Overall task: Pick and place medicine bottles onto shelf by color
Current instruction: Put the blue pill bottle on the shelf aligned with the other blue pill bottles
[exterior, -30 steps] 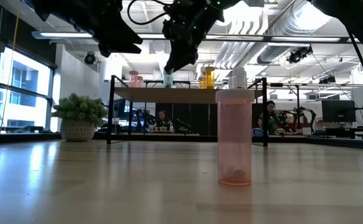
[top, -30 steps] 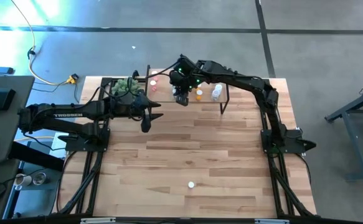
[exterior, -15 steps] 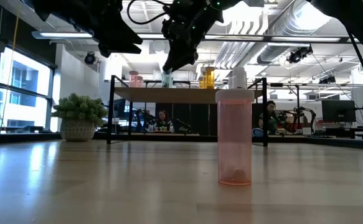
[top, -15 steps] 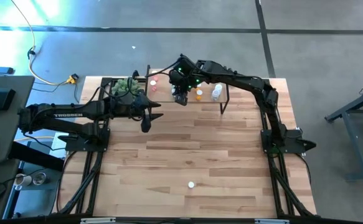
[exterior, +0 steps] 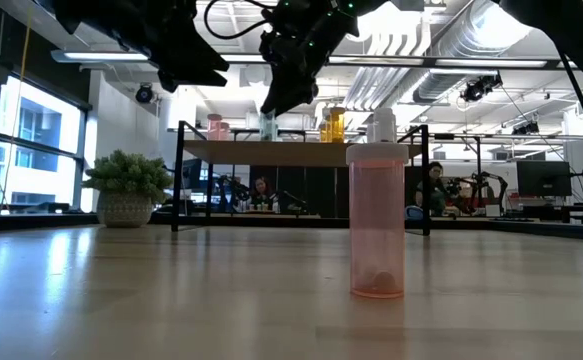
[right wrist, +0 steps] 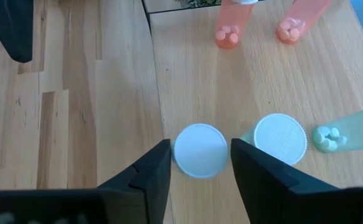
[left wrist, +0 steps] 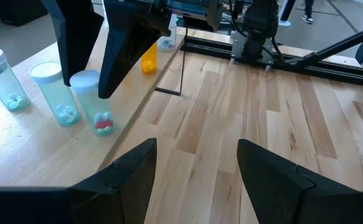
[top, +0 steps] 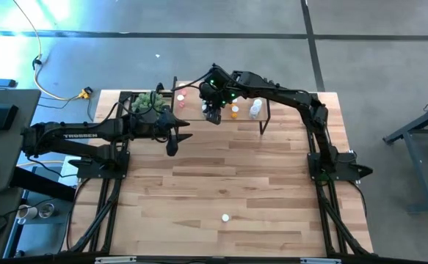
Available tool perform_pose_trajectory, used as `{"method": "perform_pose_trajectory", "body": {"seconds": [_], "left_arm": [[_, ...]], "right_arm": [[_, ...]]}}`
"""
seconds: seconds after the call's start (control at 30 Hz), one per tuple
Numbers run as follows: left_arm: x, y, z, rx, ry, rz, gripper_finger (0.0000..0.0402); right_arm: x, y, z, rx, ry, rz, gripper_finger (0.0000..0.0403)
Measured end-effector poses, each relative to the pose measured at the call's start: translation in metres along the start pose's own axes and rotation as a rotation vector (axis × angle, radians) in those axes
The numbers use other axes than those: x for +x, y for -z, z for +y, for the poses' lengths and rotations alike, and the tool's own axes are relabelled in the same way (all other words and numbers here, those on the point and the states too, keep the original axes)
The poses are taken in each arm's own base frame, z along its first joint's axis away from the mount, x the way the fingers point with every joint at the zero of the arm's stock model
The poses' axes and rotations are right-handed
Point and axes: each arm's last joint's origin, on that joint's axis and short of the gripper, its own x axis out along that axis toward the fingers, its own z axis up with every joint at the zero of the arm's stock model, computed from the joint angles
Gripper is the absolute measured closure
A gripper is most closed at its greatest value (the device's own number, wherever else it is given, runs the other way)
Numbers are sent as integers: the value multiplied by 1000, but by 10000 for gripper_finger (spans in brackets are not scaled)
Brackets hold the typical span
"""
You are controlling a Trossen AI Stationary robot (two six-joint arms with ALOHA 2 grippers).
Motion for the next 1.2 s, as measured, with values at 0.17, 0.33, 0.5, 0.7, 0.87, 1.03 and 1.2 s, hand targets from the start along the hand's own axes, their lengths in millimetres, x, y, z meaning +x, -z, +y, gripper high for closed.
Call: {"method": "perform_pose_trajectory", "body": {"seconds": [0.17, 0.33, 0.5, 0.7, 0.87, 1.03, 1.2], "left_arm": [[0, 0, 0, 0, 0, 0, 190], [0, 0, 0, 0, 0, 0, 190], [0, 0, 0, 0, 0, 0, 190], [0, 0, 0, 0, 0, 0, 190], [0, 0, 0, 0, 0, 0, 190], [0, 0, 0, 0, 0, 0, 190], [0, 0, 0, 0, 0, 1, 190]], "right_arm": [[0, -1, 0, -2, 3, -11, 242], [0, -1, 0, -2, 3, -12, 242], [0, -1, 0, -2, 4, -11, 242], [0, -1, 0, -2, 4, -10, 242], [0, -1, 0, -2, 4, -10, 242], [0, -1, 0, -2, 4, -10, 242], [-6, -3, 0, 0, 2, -2, 242]]}}
